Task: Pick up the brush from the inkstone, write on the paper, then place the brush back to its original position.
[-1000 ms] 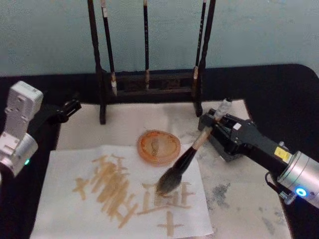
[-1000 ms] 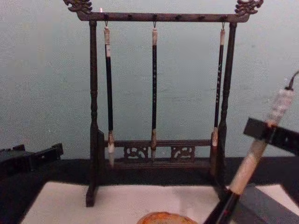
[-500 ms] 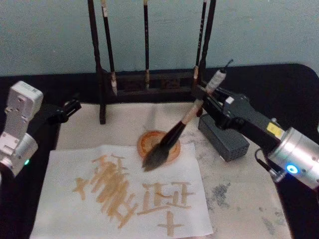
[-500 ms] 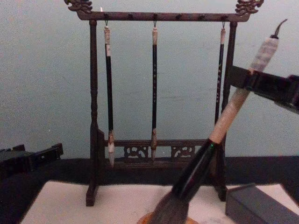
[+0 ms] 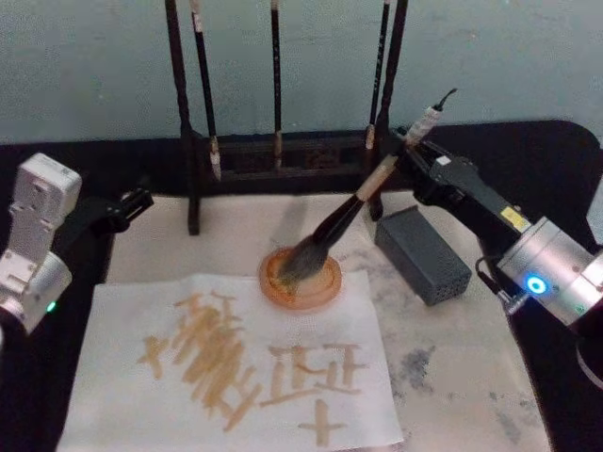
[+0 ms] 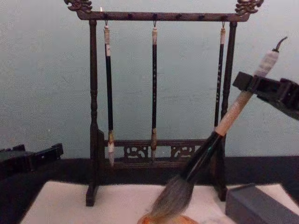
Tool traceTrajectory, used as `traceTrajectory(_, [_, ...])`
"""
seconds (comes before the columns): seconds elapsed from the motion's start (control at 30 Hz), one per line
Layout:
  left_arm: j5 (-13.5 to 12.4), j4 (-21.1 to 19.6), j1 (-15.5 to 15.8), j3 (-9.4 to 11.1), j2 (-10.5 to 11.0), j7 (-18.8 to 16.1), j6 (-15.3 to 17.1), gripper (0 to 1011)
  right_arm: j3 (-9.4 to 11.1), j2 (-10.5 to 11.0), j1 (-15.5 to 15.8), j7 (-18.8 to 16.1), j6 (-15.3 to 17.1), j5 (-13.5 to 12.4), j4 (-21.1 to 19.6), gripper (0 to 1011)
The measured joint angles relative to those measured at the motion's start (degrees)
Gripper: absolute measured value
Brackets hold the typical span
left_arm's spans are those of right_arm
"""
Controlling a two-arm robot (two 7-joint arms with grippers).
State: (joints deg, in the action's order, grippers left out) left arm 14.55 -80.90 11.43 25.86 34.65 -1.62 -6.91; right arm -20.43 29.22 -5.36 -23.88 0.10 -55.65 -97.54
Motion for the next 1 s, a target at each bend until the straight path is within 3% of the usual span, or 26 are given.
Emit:
traceTrajectory(0.47, [0.0,0.0,0.0,0.0,0.0,0.0,0.0,1002,0.0,-4.0,-3.7,1.0,0.0,-2.3,8.8,175])
traceTrajectory(1.0, [0.0,0.0,0.0,0.0,0.0,0.0,0.0,1002,-0.3,-5.9,-5.0,2.2,1.5,-3.9,14.6,175])
